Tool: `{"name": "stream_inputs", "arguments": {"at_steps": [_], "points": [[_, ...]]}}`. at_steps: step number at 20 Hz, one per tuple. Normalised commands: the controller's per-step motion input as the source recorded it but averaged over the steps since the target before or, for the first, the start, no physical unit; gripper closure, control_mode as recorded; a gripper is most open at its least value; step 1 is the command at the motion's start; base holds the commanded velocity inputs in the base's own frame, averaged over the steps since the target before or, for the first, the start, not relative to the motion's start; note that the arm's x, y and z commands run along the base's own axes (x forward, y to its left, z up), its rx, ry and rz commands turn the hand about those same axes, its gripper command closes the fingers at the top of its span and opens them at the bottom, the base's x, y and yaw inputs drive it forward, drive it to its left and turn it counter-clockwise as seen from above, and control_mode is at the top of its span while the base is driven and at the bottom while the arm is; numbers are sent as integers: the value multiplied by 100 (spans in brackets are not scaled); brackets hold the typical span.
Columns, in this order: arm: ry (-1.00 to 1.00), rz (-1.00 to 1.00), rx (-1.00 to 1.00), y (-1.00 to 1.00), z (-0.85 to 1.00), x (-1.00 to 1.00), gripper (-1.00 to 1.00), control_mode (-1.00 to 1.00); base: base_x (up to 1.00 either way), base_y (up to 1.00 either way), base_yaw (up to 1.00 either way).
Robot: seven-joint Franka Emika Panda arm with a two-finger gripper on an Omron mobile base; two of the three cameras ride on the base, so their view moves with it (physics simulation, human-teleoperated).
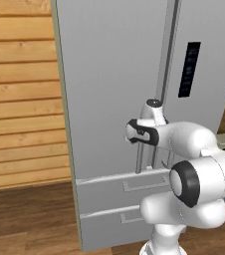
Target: Take the strawberry from the fridge and place it on top of the pancake, located on the dining counter.
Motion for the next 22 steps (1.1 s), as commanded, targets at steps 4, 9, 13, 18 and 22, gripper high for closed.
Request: {"name": "stream_inputs", "arguments": {"at_steps": [4,9,13,18,22], "points": [[0,0,0,12,-40,3,-100,-100,0,0,0],[0,0,0,22,-21,0,100,-100,0,0,0],[0,0,0,25,-15,-5,100,-100,0,0,0],[0,0,1,65,0,-84,100,-100,0,0,0],[0,0,3,88,-3,-100,100,-100,0,0,0]]}}
